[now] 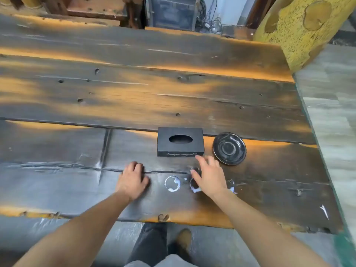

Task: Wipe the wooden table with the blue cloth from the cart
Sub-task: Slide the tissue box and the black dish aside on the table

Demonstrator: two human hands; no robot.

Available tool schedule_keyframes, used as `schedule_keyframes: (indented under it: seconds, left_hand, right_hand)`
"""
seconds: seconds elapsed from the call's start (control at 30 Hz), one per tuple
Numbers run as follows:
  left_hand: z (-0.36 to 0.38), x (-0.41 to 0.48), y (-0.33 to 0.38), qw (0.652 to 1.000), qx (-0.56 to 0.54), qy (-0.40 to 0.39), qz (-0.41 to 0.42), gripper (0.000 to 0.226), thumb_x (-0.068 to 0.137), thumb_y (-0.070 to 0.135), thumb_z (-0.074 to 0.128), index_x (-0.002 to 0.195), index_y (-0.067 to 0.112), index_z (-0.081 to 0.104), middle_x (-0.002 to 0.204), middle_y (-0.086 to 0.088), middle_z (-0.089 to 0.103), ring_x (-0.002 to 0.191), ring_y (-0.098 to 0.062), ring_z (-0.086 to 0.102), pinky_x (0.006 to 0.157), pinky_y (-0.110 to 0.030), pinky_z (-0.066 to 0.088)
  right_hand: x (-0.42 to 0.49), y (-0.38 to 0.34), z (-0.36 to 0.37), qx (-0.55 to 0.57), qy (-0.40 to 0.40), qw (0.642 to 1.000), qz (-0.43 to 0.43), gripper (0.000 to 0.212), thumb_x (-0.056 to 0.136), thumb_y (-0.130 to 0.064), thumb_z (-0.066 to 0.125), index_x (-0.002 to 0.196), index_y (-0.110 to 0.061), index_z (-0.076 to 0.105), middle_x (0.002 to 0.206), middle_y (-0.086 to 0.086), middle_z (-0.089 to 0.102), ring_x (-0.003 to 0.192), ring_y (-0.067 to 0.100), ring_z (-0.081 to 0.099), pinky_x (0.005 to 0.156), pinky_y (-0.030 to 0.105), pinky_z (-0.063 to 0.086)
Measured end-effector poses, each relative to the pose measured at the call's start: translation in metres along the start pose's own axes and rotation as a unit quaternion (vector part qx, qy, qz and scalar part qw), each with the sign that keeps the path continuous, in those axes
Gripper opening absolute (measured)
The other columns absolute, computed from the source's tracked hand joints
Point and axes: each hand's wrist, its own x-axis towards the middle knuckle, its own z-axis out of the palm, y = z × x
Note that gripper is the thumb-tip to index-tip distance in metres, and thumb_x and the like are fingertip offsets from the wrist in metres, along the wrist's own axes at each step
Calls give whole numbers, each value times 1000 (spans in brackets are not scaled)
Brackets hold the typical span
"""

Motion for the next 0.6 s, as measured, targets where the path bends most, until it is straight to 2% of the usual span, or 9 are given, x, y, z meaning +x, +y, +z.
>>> schedule_keyframes:
  seconds: [0.07, 0.17, 0.37, 0.47, 0.6]
  left_hand:
    - [0, 16, -5, 1000, 27, -2, -1, 63, 96, 55, 50, 150, 23, 41, 162, -7, 31, 154, -30, 25, 122, -50, 27]
    - [4, 43, -15, 1000, 27, -4, 8, 74, 97, 61, 41, 162, 28, 25, 173, -1, 13, 162, -24, 3, 128, -49, 10]
    - [5, 93, -28, 999, 49, 6, 22, 81, 94, 76, 20, 164, 40, 0, 175, 4, -6, 161, -21, -11, 127, -54, -3]
    - [17, 98, -29, 997, 68, 22, 20, 81, 94, 79, 8, 163, 41, -12, 174, 5, -14, 160, -22, -18, 126, -57, -9]
    - [26, 98, -31, 995, 85, 51, 18, 80, 96, 77, 8, 164, 39, -5, 175, 2, -6, 161, -24, -12, 125, -57, -10]
  right_hand:
    - [23, -7, -3, 11, 24, 1000, 13, 64, 94, -53, 55, 151, -32, 37, 146, 9, 41, 130, 32, 43, 107, 44, 42]
    - [52, -11, -4, 2, 21, 999, 26, 70, 90, -58, 61, 151, -38, 33, 149, 12, 36, 131, 34, 43, 109, 46, 41]
    - [86, -13, 3, 33, 4, 998, 51, 72, 84, -65, 65, 148, -45, 36, 154, 11, 33, 133, 35, 46, 112, 49, 41]
    - [90, -11, 11, 82, -3, 995, 63, 66, 85, -61, 68, 143, -47, 40, 159, 8, 26, 132, 37, 48, 113, 48, 42]
    - [91, -5, 18, 114, 17, 992, 51, 59, 85, -54, 72, 138, -45, 45, 160, 5, 23, 136, 31, 46, 112, 46, 44]
